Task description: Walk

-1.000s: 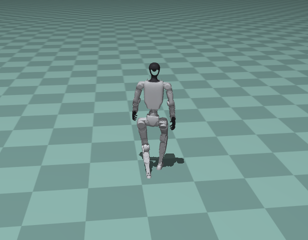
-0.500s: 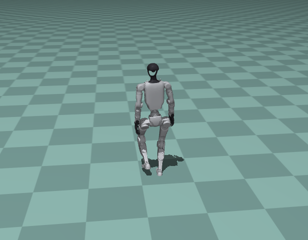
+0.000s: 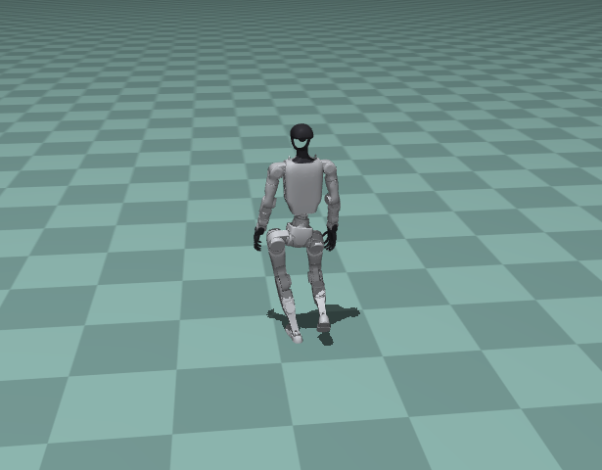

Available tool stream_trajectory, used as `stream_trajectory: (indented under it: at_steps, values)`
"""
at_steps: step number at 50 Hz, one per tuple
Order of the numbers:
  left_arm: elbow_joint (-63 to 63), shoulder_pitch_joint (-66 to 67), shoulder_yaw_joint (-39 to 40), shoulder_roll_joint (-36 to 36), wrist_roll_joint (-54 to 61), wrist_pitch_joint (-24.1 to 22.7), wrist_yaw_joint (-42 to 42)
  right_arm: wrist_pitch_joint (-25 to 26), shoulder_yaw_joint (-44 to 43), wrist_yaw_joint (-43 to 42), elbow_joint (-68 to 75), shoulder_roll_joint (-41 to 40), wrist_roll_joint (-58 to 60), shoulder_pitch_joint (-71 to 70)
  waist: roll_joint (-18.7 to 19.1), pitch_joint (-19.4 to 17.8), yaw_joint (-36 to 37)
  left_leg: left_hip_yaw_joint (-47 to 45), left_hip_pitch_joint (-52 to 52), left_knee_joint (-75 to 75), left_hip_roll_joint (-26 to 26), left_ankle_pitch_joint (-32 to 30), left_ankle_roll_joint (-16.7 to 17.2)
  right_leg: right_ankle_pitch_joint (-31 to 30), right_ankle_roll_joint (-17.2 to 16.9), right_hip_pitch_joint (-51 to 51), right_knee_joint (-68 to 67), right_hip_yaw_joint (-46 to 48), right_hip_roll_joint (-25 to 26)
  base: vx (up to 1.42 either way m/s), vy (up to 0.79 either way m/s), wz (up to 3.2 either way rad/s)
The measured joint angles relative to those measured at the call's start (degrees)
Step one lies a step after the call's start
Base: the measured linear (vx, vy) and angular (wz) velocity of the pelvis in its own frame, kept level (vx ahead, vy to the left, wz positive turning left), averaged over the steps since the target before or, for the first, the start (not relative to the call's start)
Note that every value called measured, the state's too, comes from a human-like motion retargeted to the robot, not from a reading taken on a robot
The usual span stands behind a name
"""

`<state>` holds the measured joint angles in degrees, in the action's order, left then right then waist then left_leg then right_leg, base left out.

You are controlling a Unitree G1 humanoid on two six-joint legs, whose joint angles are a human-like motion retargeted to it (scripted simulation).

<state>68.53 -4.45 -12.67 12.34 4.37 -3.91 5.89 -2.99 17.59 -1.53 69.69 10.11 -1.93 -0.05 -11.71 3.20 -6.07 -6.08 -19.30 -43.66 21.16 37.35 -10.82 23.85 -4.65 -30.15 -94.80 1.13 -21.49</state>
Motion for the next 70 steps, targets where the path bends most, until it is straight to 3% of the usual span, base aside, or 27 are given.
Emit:
stream_trajectory:
  at_steps: [5,11,17,20,23,26,29,32,36,41,46,49,53,55,58,63,66,70]
  values:
    - [-4.42,-6.50,1.54,2.04,2.44,-1.10,3.02,0.26,-0.57,-1.07,-1.05,0.13,-0.23,1.91,3.63,-1.42,-1.06,2.12,7.95,3.26,-3.29,2.60,1.59,6.76,0.75,-8.27,13.33,3.93,4.43,0.02,-0.01,0.29]
    - [-9.35,-9.37,1.91,2.91,1.97,-3.48,3.90,0.84,-1.68,-1.69,0.17,-0.30,-0.07,3.97,8.61,-0.54,0.86,3.43,12.79,3.77,-10.01,5.47,3.62,5.40,-3.55,-11.11,41.59,5.84,17.05,0.01,-0.01,0.08]
    - [-8.73,-5.07,1.89,1.04,0.90,-3.85,2.91,0.69,-1.62,-1.26,3.26,-1.63,-0.42,6.23,11.02,-0.11,3.17,5.95,15.16,-10.01,-13.86,7.75,6.82,3.01,-1.19,-8.77,38.27,6.28,23.16,0.00,-0.01,0.30]
    - [-5.10,-0.84,1.64,-0.40,0.07,-3.37,1.04,0.30,-1.15,-1.36,5.00,-1.40,-1.19,5.98,15.54,0.39,4.61,7.49,14.01,-22.75,-20.58,3.19,11.48,2.37,2.13,-4.34,38.17,9.56,28.95,0.02,-0.03,0.25]
    - [-1.23,3.35,0.36,-2.02,-2.35,-2.20,-0.65,0.05,-0.71,-1.91,4.55,-0.76,-1.16,4.75,18.34,0.59,6.73,7.89,8.16,-37.14,-26.20,-8.83,15.57,4.48,5.66,-0.94,39.13,11.34,33.18,-0.03,-0.03,0.29]
    - [1.64,6.57,-1.48,-3.12,-4.43,-0.93,-2.03,-0.33,-0.19,-3.18,2.98,0.54,-0.35,2.37,18.65,1.05,8.96,6.93,-0.48,-48.08,-30.75,-12.90,13.68,7.04,7.51,2.17,41.22,11.04,34.85,-0.02,-0.04,0.43]
    - [2.96,9.33,-3.19,-3.88,-5.60,-0.46,-2.93,-0.73,0.36,-4.87,1.00,2.19,0.55,-0.79,17.25,1.39,11.02,5.34,-9.75,-52.75,-32.98,-8.34,8.86,8.96,7.27,5.61,43.64,9.60,34.55,-0.01,-0.04,0.43]
    - [3.09,12.06,-4.31,-4.61,-5.77,-0.84,-3.56,-1.37,0.57,-6.95,-1.31,3.73,0.66,-3.90,15.37,1.24,12.47,3.63,-17.35,-49.66,-31.97,-3.60,5.82,11.03,6.23,9.19,45.31,8.04,33.16,0.00,-0.01,0.30]
    - [3.11,15.00,-4.99,-5.63,-5.19,-1.95,-4.22,-2.65,0.48,-9.44,-4.67,5.19,-0.17,-7.31,12.85,1.29,12.93,1.22,-23.85,-35.46,-27.56,-0.93,5.61,13.53,4.73,13.55,47.57,6.62,30.26,0.01,0.02,0.25]
    - [3.42,16.12,-4.64,-6.45,-4.57,-2.47,-4.04,-3.66,0.12,-11.34,-7.13,5.58,0.22,-9.39,9.02,3.48,11.00,-0.09,-26.42,-9.32,-17.73,-0.92,7.10,16.17,3.22,16.23,48.39,6.45,23.89,0.02,0.03,0.49]
    - [4.49,15.79,-4.32,-6.45,-5.44,-2.20,-3.26,-3.28,0.87,-10.51,-7.06,3.97,1.84,-7.83,5.42,4.51,9.21,-1.72,-24.15,-6.08,-11.32,-4.02,5.70,18.76,1.38,18.32,39.43,4.98,18.08,0.02,0.05,0.46]
    - [4.81,14.05,-3.80,-5.57,-5.52,-1.75,-2.68,-2.67,1.27,-8.18,-4.54,2.05,2.60,-5.28,2.16,4.75,7.97,-3.17,-20.45,-7.35,-7.05,-5.53,3.53,14.46,-1.62,19.55,30.95,3.38,13.52,0.04,0.06,0.46]
    - [3.02,10.80,-3.36,-4.01,-5.43,-1.38,-1.68,-1.64,1.52,-4.19,0.00,-0.53,2.72,-1.42,-2.28,5.08,5.01,-4.10,-14.49,-4.64,0.08,-5.28,0.27,-2.79,-6.16,14.29,12.92,0.40,5.60,-0.01,0.07,0.57]
    - [1.50,8.41,-3.19,-2.93,-5.43,-1.25,-1.05,-1.05,1.43,-2.63,1.89,-1.39,2.99,-0.02,-3.19,5.12,3.44,-3.37,-11.03,-2.36,2.26,-4.47,-0.79,-7.95,-5.75,9.50,5.15,-1.04,2.49,0.00,0.08,0.44]
    - [-0.68,4.15,-2.50,-1.45,-4.59,-1.05,0.29,-0.50,0.94,-1.43,3.49,-1.85,3.54,1.96,-2.38,4.61,1.73,-1.10,-4.96,0.95,3.00,-2.68,-1.09,-4.90,-2.01,1.90,-0.88,-1.93,-0.26,0.01,0.07,0.27]
    - [-4.39,-2.00,-0.18,0.01,-1.95,-1.37,2.74,0.05,-0.38,-1.35,3.63,-1.48,3.33,5.38,1.34,3.07,0.46,2.24,4.74,5.45,0.53,0.46,0.19,4.51,1.72,-8.55,5.60,0.59,1.58,0.01,0.00,0.08]
    - [-6.87,-4.29,0.63,0.53,-0.84,-2.37,3.86,0.50,-1.19,-1.82,3.56,-1.35,2.84,6.84,3.76,2.35,0.68,3.55,9.02,6.96,-2.05,2.13,1.12,6.49,0.35,-11.98,17.79,2.96,6.08,0.02,-0.02,0.14]
    - [-9.28,-5.30,0.81,0.76,-1.07,-4.07,4.04,0.80,-2.26,-2.50,3.98,-1.36,2.38,7.62,7.80,3.17,2.52,4.25,11.37,6.07,-7.53,4.71,2.51,5.95,-3.08,-13.67,39.26,4.64,15.83,0.00,0.00,0.00]
